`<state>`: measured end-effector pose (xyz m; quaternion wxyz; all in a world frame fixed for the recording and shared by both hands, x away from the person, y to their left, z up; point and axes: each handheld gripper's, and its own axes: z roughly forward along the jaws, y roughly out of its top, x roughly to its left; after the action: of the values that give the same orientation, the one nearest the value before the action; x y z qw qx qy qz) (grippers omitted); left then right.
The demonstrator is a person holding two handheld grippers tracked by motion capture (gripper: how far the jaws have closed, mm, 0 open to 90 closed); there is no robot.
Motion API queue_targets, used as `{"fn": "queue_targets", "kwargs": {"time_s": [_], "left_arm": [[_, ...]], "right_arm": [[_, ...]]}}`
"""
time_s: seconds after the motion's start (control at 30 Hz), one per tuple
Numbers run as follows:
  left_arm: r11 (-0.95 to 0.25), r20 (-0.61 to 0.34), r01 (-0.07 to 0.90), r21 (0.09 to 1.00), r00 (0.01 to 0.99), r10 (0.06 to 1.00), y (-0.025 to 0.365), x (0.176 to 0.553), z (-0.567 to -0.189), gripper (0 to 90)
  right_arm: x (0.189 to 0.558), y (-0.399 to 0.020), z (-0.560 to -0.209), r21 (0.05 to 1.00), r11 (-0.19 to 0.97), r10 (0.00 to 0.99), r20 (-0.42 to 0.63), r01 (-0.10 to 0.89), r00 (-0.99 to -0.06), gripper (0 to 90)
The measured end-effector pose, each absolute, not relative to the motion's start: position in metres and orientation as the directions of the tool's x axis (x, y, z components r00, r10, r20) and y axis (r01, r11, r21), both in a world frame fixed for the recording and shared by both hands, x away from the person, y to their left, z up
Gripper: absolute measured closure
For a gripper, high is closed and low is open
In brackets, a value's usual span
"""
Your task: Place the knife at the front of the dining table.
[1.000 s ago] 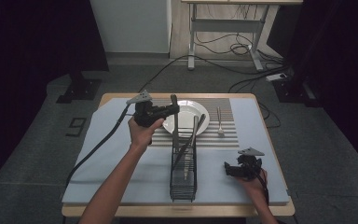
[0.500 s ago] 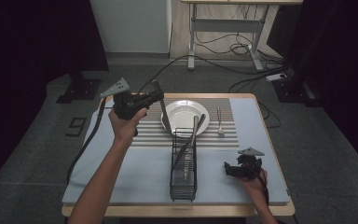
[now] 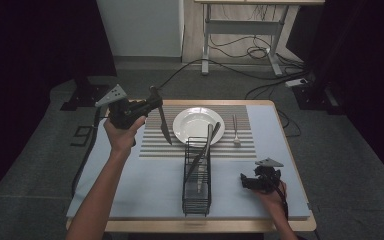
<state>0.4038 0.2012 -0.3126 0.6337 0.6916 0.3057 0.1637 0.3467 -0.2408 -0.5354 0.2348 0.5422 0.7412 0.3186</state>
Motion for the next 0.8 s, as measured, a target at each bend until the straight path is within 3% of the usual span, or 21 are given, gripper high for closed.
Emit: {"fn": "queue_targets", "kwargs": {"time_s": [0.4, 0.8], "left_arm": [[-0.055, -0.183, 0.307, 0.95, 0.689, 0.701, 0.217, 0.42, -0.358, 84.1], [-0.142, -0.101, 0.335, 0.931, 0.612, 0.784, 0.218, 0.43, -0.379, 84.0]], "right_arm": [[0.347, -0.241, -0.535, 0.727, 0.21, 0.953, -0.003, 0.654, -0.302, 6.4], [0.347, -0.241, -0.536, 0.729, 0.209, 0.953, -0.004, 0.652, -0.302, 6.4]]}}
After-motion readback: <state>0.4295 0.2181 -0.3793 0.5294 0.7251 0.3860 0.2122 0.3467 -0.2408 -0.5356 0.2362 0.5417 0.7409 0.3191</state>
